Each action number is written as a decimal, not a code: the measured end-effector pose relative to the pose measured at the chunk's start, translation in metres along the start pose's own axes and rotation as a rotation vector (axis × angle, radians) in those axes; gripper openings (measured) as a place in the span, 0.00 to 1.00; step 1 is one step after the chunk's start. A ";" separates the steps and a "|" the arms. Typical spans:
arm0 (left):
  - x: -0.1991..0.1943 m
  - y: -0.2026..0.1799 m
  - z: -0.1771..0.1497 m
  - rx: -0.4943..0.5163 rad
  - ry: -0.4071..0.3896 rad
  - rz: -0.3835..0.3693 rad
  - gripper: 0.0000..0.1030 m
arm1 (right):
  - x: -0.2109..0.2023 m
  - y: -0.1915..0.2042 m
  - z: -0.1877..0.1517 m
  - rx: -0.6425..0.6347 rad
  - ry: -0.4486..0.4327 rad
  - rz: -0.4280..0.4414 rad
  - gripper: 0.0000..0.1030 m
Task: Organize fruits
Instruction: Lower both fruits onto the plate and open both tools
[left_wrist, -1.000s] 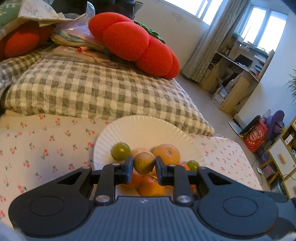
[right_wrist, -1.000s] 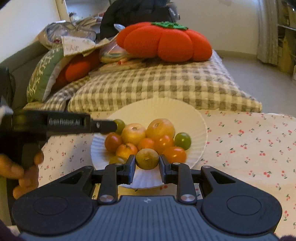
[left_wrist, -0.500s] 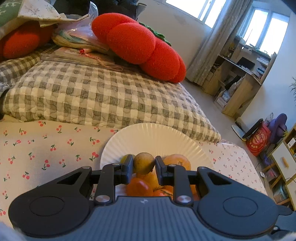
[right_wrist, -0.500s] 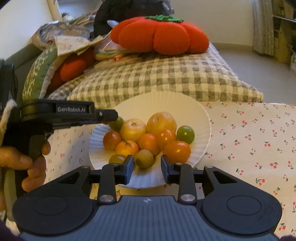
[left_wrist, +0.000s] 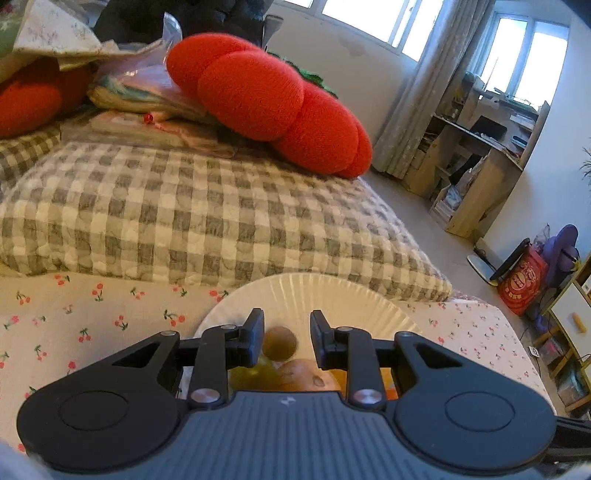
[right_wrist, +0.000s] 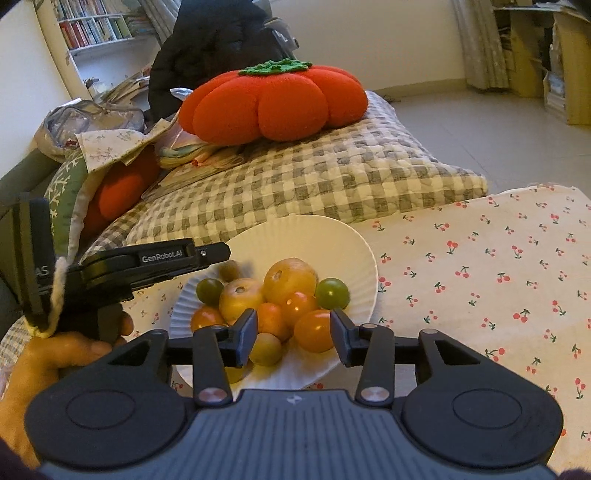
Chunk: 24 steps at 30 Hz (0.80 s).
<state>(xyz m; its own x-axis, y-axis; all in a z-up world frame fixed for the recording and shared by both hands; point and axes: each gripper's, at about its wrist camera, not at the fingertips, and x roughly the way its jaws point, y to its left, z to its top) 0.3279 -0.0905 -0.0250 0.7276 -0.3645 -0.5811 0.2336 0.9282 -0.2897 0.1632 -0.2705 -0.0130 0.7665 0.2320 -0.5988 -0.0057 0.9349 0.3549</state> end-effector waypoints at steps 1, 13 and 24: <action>0.003 0.002 -0.002 0.001 0.011 0.005 0.14 | 0.001 0.000 0.000 0.001 0.001 -0.002 0.39; -0.028 0.009 0.011 -0.057 -0.008 -0.009 0.25 | -0.018 -0.024 0.009 0.102 -0.076 -0.038 0.48; -0.059 0.023 0.000 -0.024 0.034 0.114 0.37 | -0.016 -0.013 0.006 0.027 -0.071 -0.093 0.55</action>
<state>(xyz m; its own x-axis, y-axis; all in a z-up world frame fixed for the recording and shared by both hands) 0.2901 -0.0475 0.0022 0.7262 -0.2595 -0.6366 0.1346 0.9618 -0.2384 0.1550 -0.2879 -0.0033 0.8066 0.1243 -0.5779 0.0837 0.9438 0.3199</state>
